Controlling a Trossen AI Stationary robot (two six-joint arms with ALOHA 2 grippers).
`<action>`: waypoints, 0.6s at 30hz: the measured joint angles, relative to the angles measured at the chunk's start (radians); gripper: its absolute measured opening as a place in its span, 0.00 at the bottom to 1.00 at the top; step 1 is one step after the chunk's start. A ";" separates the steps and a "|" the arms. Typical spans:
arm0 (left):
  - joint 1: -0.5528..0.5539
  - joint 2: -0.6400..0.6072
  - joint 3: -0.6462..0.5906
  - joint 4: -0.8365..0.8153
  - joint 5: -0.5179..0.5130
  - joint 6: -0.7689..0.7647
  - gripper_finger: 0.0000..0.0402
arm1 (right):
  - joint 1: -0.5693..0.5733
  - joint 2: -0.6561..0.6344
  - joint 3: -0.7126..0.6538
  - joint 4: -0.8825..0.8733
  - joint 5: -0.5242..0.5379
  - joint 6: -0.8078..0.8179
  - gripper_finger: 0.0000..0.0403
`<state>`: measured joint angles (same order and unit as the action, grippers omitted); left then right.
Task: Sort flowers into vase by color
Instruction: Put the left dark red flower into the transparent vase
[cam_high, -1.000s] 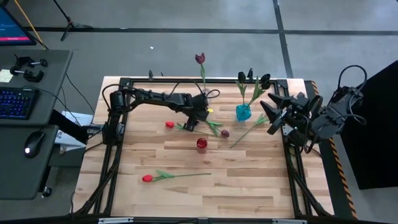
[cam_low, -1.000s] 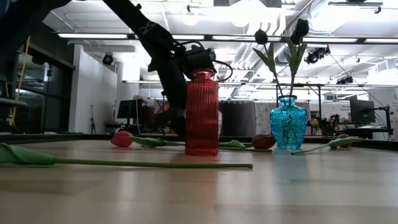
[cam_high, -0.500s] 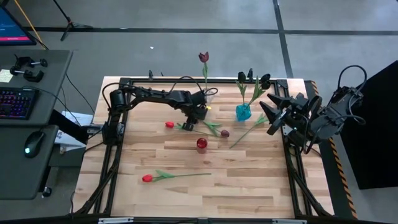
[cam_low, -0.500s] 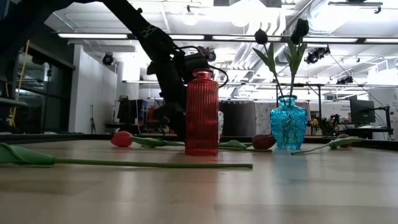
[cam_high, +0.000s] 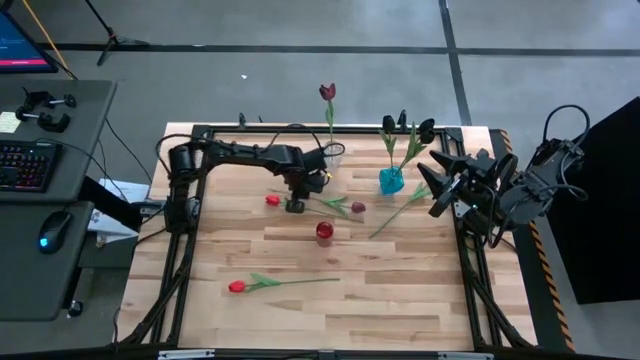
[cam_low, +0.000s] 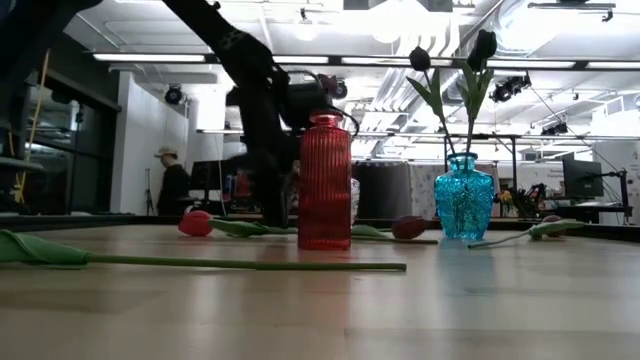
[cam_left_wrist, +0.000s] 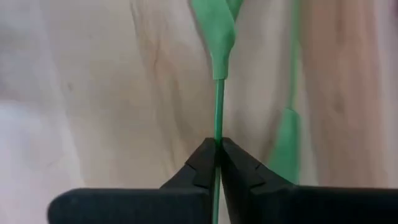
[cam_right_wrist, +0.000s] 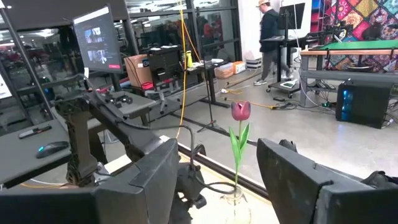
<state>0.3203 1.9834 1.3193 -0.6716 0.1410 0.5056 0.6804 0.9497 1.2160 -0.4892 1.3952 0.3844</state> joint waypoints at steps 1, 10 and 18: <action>0.003 -0.022 0.003 -0.012 0.000 0.000 0.01 | 0.000 0.000 0.000 0.000 0.000 0.000 0.52; 0.043 -0.342 -0.037 -0.165 0.139 -0.049 0.00 | 0.000 0.000 0.000 -0.011 0.000 -0.011 0.52; 0.119 -0.684 -0.273 0.322 0.248 -0.282 0.00 | 0.000 0.000 0.000 -0.016 0.000 -0.011 0.52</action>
<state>0.4388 1.2991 1.0464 -0.3492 0.3887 0.2240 0.6806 0.9497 1.2160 -0.5052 1.3952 0.3736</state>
